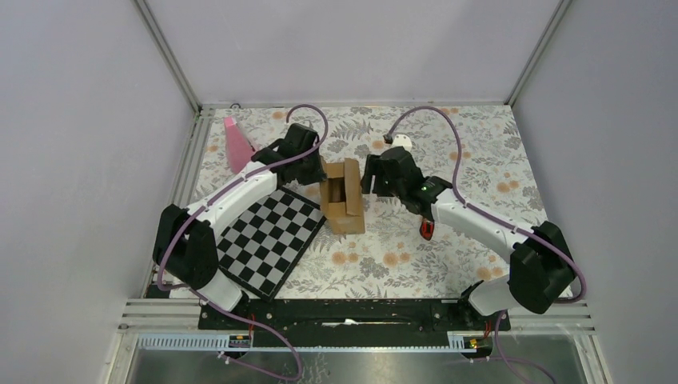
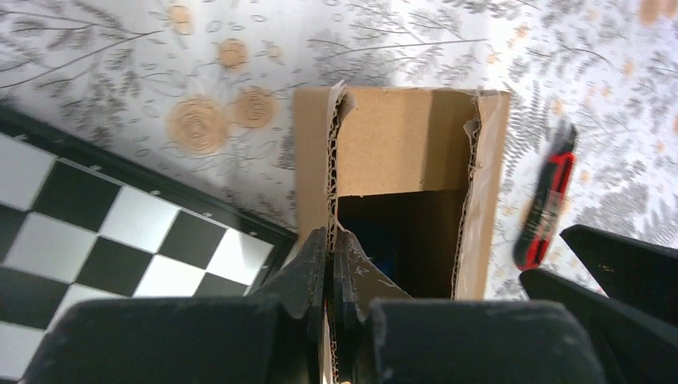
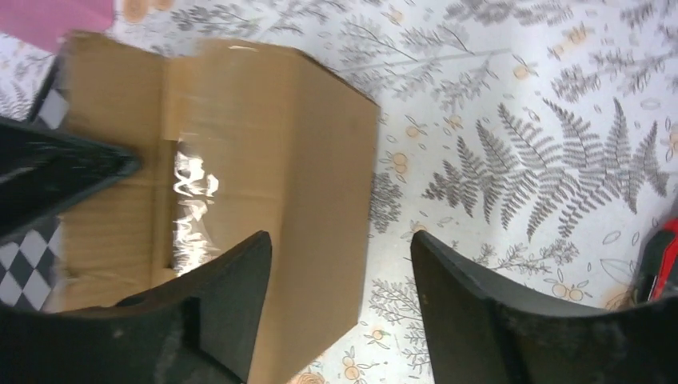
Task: Unpack the express box
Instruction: Open the express box at the center of the board.
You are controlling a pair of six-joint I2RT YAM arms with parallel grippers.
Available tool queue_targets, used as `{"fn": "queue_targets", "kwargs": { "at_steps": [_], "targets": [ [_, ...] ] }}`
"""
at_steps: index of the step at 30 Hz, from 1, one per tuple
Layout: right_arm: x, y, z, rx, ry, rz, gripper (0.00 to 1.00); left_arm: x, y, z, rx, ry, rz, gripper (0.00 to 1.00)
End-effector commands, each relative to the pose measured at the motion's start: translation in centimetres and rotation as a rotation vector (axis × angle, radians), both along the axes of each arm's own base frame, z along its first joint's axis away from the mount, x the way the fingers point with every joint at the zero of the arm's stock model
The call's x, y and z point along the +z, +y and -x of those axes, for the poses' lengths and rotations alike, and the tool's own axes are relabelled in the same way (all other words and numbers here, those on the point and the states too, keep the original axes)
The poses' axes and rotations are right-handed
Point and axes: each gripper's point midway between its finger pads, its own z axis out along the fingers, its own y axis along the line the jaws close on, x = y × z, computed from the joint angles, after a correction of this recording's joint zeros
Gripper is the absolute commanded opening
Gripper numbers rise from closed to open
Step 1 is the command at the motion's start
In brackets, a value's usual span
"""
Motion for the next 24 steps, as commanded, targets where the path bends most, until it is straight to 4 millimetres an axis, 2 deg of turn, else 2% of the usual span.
{"fn": "queue_targets", "kwargs": {
  "at_steps": [1,3,5,7,15,17,20,22,24],
  "targets": [
    [6.1,2.0,-0.1,0.039,-0.128,0.006,0.76,4.6,-3.3,-1.0,-0.065,-0.129,0.188,0.0],
    [7.3,3.2,0.2,0.058,-0.149,0.031,0.81,4.5,-3.1,-1.1,-0.051,-0.12,0.176,0.0],
    [7.2,4.2,0.5,0.077,-0.143,0.07,0.82,4.4,-3.2,-1.0,-0.048,-0.114,0.184,0.0],
    [6.5,4.8,0.5,0.08,-0.131,0.119,0.83,4.4,-3.4,-1.0,-0.047,-0.111,0.196,0.0],
    [2.4,4.9,0.4,0.106,-0.053,0.308,0.85,5.1,-3.6,-1.0,-0.048,-0.121,0.217,0.0],
    [2.1,4.3,0.4,0.101,-0.04,0.348,0.85,5.3,-3.6,-1.1,-0.052,-0.127,0.215,0.0],
    [2.5,2.3,0.7,0.064,-0.051,0.387,0.81,5.5,-3.4,-1.3,-0.052,-0.136,0.202,0.0],
    [3.0,0.9,0.9,0.035,-0.055,0.369,0.74,5.5,-3.2,-1.4,-0.055,-0.139,0.189,0.0],
    [3.3,-0.2,1.3,0.02,-0.046,0.313,0.61,5.4,-3.0,-1.4,-0.056,-0.14,0.179,0.0]
  ]
}}
